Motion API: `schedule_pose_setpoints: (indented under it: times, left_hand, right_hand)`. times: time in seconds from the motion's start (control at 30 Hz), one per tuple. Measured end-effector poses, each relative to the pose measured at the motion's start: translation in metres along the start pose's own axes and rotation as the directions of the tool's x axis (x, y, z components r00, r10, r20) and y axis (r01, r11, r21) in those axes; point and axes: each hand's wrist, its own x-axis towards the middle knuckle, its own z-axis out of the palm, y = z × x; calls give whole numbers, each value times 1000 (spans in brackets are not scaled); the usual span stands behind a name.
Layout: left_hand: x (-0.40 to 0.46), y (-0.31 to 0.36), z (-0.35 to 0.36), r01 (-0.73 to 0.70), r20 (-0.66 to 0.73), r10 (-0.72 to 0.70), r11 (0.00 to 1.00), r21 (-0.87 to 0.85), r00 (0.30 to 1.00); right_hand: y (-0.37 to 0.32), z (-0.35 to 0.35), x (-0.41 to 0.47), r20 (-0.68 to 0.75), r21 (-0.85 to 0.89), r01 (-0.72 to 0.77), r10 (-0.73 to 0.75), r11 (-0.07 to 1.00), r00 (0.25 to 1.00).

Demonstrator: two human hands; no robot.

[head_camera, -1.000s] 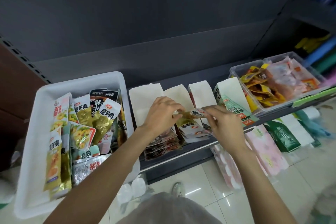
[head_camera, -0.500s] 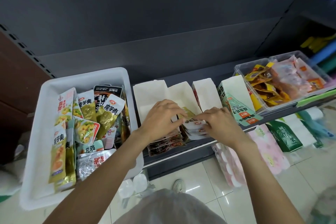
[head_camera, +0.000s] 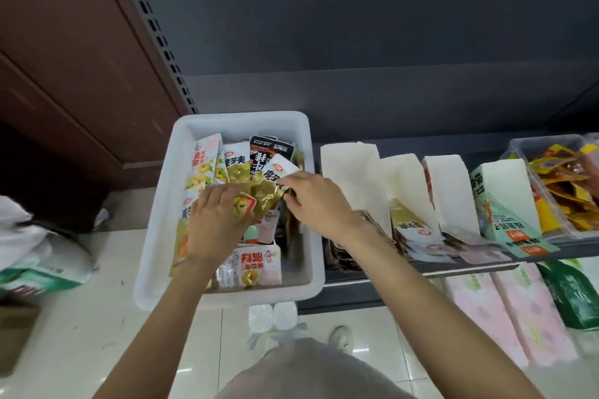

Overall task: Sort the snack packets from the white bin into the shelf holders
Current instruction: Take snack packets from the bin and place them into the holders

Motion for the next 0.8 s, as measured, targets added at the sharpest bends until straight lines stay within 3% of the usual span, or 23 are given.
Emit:
schedule_pose_setpoints:
  times: [0.1, 0.2, 0.43, 0.53, 0.63, 0.73, 0.8]
  left_hand:
    - [-1, -7, 3, -10, 104, 5, 999, 49, 995]
    - [1, -10, 5, -2, 112, 0, 1000, 14, 994]
    - [5, -16, 6, -2, 99, 13, 993, -116, 995]
    - [8, -14, -6, 20, 13, -16, 938, -347, 1000]
    - [7, 0, -30, 86, -9, -115, 786, -612, 993]
    - [10, 14, -45, 82, 89, -21, 638, -765, 996]
    - [15, 23, -45, 72, 131, 59, 584, -809, 990]
  right_hand:
    - [-7, 20, 41, 182, -300, 72, -17, 951, 983]
    - [-3, 31, 63, 315, -434, 150, -7, 888, 949]
    - [4, 7, 62, 143, -505, 306, -272, 807, 952]
    - [11, -19, 46, -4, -390, 279, -304, 877, 953]
    - [15, -49, 23, -70, -28, 78, -80, 997, 994]
    - [20, -67, 4, 45, 292, -41, 29, 955, 999]
    - [23, -71, -7, 38, 440, -68, 56, 895, 998]
